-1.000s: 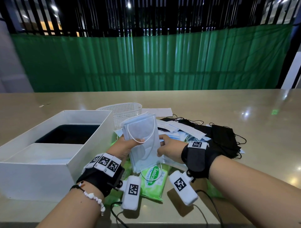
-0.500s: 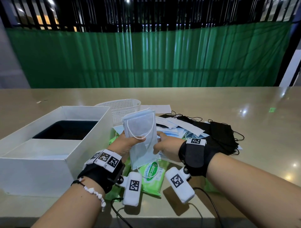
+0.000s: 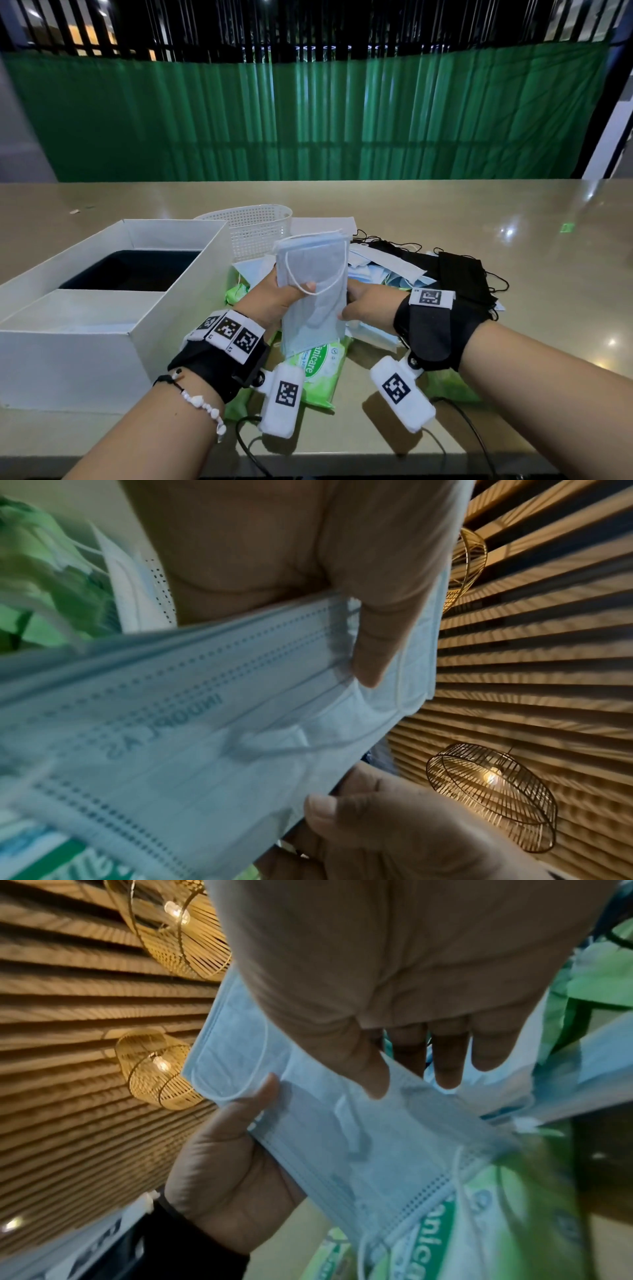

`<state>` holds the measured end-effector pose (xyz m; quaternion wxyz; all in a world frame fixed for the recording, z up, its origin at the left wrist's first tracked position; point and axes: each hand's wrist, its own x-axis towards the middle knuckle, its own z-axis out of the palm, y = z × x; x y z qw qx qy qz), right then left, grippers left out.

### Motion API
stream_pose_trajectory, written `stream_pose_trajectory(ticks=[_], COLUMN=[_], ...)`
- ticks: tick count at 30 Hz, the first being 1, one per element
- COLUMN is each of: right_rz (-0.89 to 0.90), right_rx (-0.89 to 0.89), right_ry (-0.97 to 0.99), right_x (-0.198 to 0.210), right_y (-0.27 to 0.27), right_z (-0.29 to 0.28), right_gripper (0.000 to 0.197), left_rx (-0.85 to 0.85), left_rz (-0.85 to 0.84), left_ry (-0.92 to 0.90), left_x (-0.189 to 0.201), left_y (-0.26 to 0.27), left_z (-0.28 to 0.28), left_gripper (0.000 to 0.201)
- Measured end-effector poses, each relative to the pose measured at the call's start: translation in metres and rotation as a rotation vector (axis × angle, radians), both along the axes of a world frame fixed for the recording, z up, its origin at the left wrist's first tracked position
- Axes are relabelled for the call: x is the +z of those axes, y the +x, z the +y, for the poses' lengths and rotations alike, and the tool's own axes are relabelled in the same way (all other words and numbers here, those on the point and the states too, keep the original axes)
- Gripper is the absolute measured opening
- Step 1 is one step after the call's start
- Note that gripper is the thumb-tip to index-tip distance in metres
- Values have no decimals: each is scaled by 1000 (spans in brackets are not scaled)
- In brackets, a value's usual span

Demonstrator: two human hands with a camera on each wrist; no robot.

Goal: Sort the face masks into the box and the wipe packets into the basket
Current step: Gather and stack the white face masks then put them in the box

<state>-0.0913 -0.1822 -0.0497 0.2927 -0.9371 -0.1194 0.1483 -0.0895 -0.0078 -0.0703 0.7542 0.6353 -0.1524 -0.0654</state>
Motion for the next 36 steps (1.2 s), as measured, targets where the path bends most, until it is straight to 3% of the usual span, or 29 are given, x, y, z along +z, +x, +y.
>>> stream_pose_trajectory(ticks=[4, 9, 11, 13, 15, 17, 19, 21, 23, 28, 36], right_rz=[24, 20, 8, 5, 8, 32, 106, 147, 115, 9, -9], right_rx=[86, 62, 61, 73, 70, 44, -9, -90, -182, -253, -175], right_ry=[-88, -50, -23, 14, 52, 172, 450, 752, 920, 1019, 1066], right_x=[-6, -12, -15, -14, -12, -12, -12, -8, -1, 17, 40], right_y=[-2, 3, 6, 7, 6, 7, 10, 14, 19, 25, 23], right_z=[-1, -1, -2, -3, -6, -9, -9, -8, -10, -15, 4], right_gripper=[52, 48, 43, 35, 30, 26, 14, 9, 10, 10, 9], left_rx=[-35, 16, 88, 217, 263, 288, 315, 310, 308, 332, 399], left_rz=[3, 105, 125, 157, 209, 236, 242, 216, 165, 71, 37], left_ry=[82, 150, 199, 204, 124, -2, -76, -149, -135, -39, -10], left_x=[-3, -10, -11, -5, 2, 12, 22, 33, 45, 68, 111], left_y=[-1, 3, 8, 7, 7, 6, 7, 6, 5, 2, -16], left_z=[-2, 2, 5, 5, 6, 7, 8, 8, 8, 18, 49], left_gripper=[55, 70, 58, 26, 25, 33, 38, 29, 20, 13, 25])
